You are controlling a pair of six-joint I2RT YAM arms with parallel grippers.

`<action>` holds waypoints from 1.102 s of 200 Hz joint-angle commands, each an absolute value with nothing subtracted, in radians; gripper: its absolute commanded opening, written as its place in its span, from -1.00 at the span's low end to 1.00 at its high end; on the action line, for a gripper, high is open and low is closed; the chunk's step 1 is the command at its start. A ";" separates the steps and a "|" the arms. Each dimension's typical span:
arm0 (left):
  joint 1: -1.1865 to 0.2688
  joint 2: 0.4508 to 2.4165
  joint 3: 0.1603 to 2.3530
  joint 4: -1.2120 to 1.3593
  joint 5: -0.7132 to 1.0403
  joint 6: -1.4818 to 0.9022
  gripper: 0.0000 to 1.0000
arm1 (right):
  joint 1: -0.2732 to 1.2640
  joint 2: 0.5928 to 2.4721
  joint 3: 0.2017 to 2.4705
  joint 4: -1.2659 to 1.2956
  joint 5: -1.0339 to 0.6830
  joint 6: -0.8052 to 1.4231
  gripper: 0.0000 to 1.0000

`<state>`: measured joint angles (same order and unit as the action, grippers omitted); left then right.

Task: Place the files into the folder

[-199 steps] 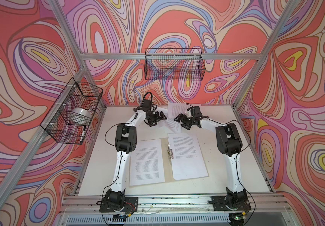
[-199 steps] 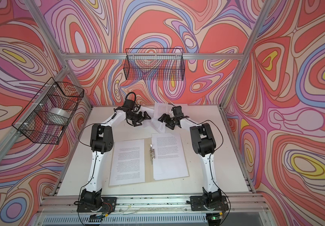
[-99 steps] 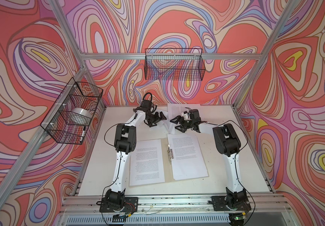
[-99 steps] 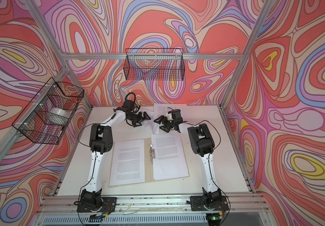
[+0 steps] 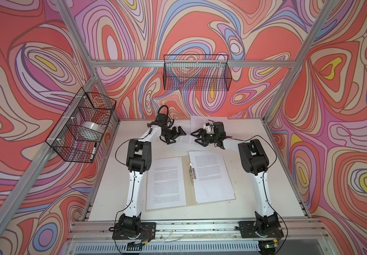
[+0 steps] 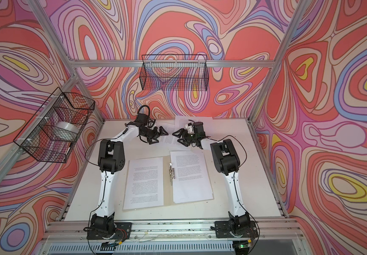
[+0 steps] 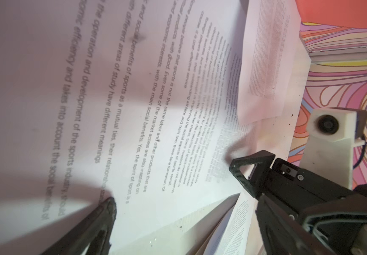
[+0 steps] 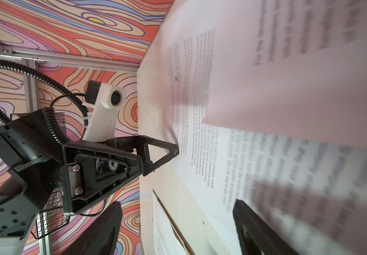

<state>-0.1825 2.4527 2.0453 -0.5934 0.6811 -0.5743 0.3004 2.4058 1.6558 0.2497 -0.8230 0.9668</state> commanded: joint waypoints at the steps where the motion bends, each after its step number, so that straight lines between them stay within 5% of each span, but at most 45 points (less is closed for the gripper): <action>1: -0.145 2.525 1.955 -0.720 0.587 -0.597 1.00 | 0.319 2.423 1.689 0.253 -0.833 0.926 0.67; 79: -0.130 2.511 1.898 -0.675 0.614 -0.618 1.00 | 0.310 2.262 1.712 -0.360 -0.451 0.570 0.78; 220: -0.168 2.450 1.755 -0.555 0.591 -0.698 1.00 | 0.349 2.271 1.699 -0.514 -0.308 0.526 0.76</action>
<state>-0.1516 2.3596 1.8378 -0.4011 0.7101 -0.6651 0.3283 2.2288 1.6730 -0.4412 -0.3431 0.5388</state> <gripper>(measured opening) 0.994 0.883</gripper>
